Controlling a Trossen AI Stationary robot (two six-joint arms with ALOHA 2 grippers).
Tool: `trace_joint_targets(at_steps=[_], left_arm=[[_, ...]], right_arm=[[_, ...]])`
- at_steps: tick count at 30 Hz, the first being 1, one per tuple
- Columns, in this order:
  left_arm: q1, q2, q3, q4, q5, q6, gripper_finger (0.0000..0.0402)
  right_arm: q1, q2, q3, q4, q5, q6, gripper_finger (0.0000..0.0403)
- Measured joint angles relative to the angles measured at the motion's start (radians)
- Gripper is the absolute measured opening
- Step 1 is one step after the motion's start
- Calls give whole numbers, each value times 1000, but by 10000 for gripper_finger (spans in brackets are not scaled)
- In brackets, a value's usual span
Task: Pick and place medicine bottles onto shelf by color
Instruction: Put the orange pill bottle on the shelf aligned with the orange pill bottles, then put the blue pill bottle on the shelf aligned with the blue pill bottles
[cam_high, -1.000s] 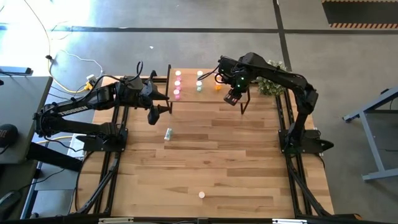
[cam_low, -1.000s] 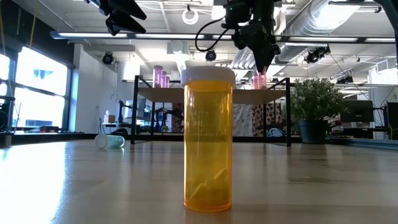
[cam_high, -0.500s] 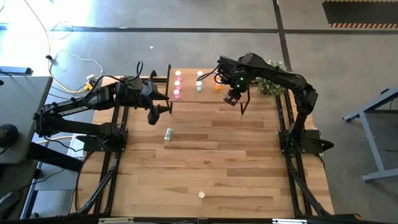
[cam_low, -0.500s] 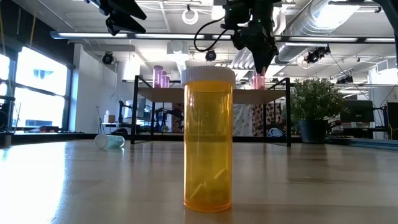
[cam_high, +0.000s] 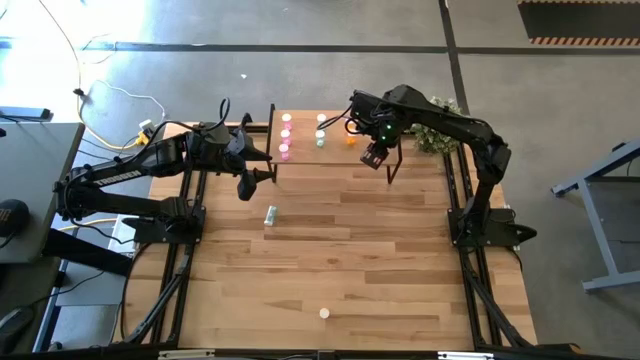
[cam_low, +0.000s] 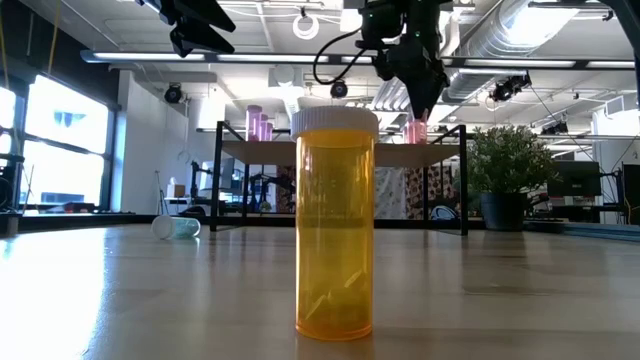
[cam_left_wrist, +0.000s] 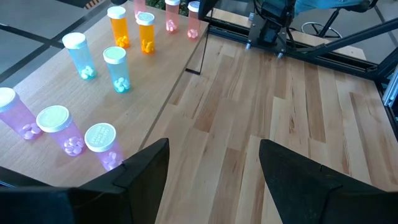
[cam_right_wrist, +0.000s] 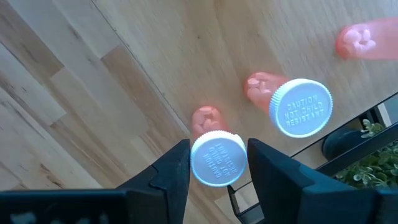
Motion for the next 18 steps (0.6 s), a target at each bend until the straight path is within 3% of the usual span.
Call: trace_joint_targets(at_steps=[18], left_arm=[[0,0,0,0,0,0,241]], right_arm=[[0,-3,85,-31,2,31,151]])
